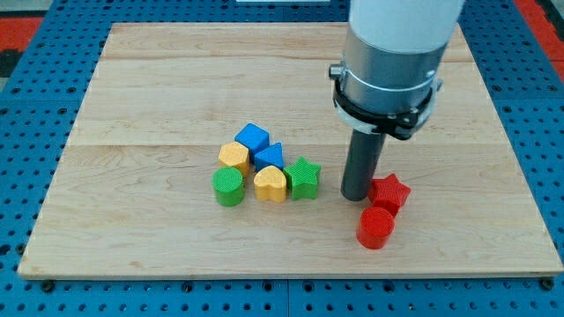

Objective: Push the red blocks towards the right

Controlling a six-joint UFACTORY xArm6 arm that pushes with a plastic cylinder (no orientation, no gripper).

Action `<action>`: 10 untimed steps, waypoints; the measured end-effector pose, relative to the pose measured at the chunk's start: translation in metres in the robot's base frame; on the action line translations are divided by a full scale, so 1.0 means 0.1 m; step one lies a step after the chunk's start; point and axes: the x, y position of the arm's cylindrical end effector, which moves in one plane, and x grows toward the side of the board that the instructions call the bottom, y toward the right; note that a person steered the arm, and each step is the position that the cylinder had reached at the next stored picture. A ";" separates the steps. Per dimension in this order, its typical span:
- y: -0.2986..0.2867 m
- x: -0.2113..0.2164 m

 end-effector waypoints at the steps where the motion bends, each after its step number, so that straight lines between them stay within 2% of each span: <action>1: -0.82 0.06; 2: -0.82 0.40; 3: -0.19 0.40; 4: 0.14 0.47; 5: -0.39 0.51; 6: 0.04 0.84; 7: 0.51 0.77; 8: 0.70 0.57; 9: 0.25 0.76; 10: -0.19 0.45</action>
